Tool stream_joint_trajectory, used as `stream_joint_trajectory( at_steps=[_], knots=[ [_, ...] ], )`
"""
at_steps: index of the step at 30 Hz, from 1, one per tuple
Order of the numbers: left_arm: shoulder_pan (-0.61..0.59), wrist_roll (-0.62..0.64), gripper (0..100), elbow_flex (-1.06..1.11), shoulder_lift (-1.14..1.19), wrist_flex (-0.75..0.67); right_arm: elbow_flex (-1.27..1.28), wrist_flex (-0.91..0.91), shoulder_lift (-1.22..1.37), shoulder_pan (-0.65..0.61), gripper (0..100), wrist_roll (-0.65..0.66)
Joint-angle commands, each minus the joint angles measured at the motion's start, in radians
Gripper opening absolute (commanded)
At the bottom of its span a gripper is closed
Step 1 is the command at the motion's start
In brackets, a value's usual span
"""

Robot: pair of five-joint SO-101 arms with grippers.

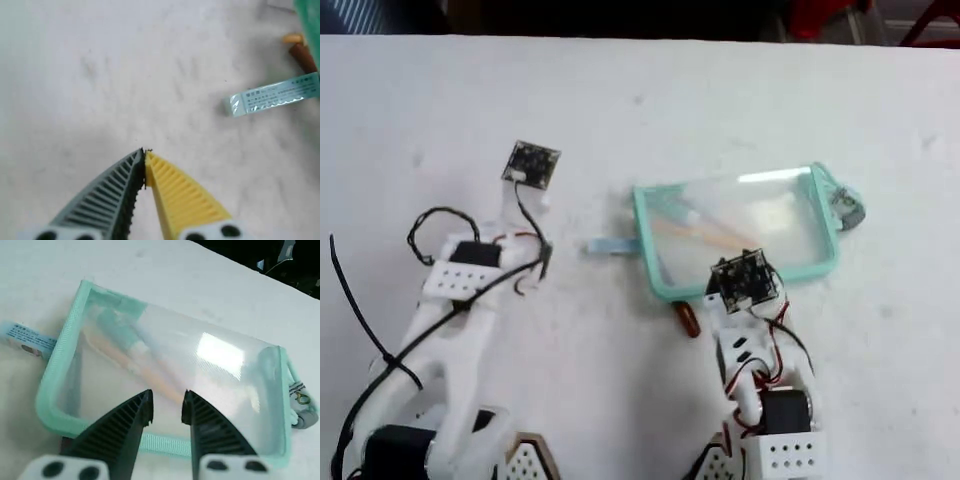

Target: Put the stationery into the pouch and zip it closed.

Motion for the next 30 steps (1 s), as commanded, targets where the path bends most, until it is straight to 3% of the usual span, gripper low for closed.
stream_joint_trajectory(
  at_steps=[1,10,20,30],
  knots=[
    [0.013,0.014,2,-0.051,-0.002,0.011,-0.091,0.012,-0.007,0.024,10.2,0.026],
    [0.010,0.072,2,-0.018,-0.004,-0.023,-0.425,0.226,0.045,0.018,10.1,0.167],
    [0.005,0.086,2,-0.012,-0.004,-0.041,-0.799,0.354,0.549,0.038,10.4,0.178],
    [0.004,0.084,2,0.032,-0.004,-0.112,-1.203,0.337,1.082,0.461,10.5,0.018]
  ],
)
